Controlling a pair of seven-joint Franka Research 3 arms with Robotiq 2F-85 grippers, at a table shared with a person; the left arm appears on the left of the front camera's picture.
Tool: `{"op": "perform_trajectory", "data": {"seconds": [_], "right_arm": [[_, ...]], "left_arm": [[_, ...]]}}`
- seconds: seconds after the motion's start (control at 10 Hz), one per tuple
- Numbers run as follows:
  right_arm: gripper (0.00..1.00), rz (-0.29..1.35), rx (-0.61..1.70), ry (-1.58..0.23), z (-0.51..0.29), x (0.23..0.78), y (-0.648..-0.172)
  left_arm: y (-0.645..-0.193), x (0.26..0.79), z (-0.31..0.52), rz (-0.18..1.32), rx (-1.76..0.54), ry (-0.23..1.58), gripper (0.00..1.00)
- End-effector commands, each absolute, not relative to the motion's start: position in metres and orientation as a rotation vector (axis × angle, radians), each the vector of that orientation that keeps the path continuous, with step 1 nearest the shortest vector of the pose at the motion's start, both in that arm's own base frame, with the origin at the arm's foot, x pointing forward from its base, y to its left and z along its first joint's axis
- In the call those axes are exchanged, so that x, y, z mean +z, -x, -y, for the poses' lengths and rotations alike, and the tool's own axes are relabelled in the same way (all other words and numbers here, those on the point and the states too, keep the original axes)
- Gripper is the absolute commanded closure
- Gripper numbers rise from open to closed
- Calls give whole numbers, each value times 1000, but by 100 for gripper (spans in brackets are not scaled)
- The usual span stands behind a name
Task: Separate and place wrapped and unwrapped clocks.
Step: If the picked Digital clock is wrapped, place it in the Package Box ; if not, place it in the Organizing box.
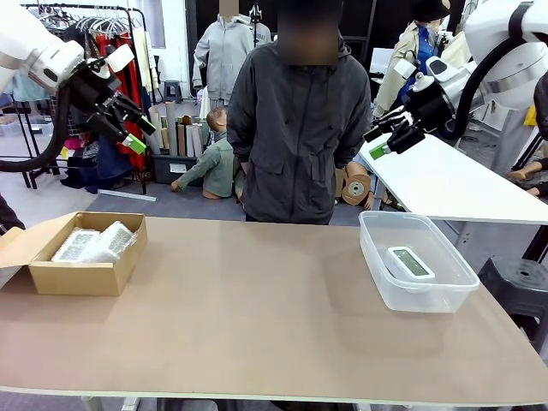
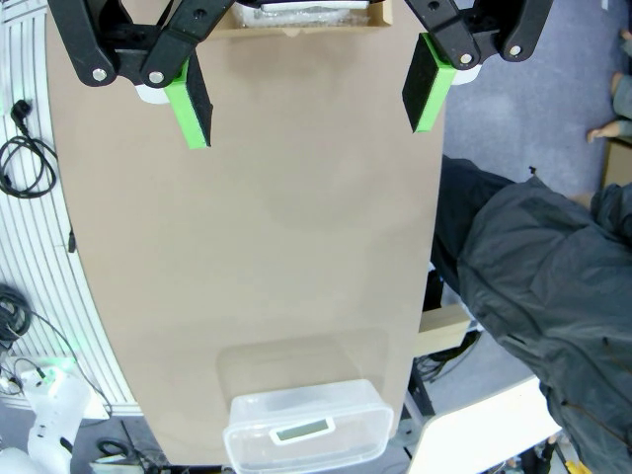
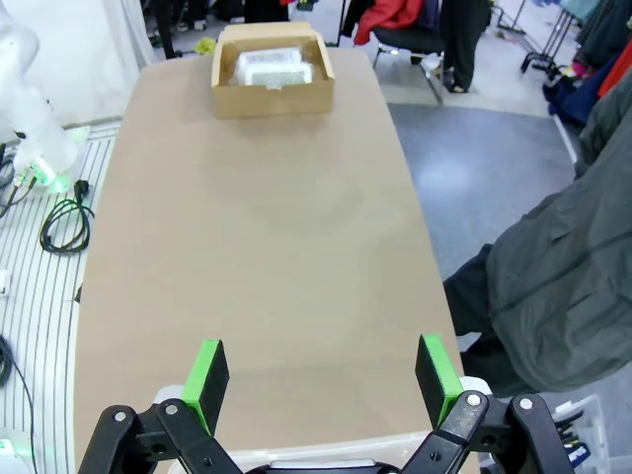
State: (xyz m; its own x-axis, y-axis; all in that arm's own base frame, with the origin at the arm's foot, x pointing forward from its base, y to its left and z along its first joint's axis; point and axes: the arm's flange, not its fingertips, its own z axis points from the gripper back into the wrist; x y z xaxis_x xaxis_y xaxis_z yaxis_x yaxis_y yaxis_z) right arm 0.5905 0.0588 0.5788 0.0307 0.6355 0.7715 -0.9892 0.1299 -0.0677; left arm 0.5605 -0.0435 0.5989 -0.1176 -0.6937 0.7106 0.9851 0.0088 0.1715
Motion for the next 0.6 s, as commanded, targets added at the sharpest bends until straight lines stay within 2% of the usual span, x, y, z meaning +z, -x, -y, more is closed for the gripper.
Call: {"op": "perform_trajectory", "data": {"seconds": [0.0, 0.5], "right_arm": [[0, 769, 1367, -585, -59, 578, -590], [0, 769, 1367, -585, -59, 578, -590]], "left_arm": [[-559, 600, 43, 761, -1537, 505, 0], [-559, 600, 43, 761, -1537, 505, 0]]}}
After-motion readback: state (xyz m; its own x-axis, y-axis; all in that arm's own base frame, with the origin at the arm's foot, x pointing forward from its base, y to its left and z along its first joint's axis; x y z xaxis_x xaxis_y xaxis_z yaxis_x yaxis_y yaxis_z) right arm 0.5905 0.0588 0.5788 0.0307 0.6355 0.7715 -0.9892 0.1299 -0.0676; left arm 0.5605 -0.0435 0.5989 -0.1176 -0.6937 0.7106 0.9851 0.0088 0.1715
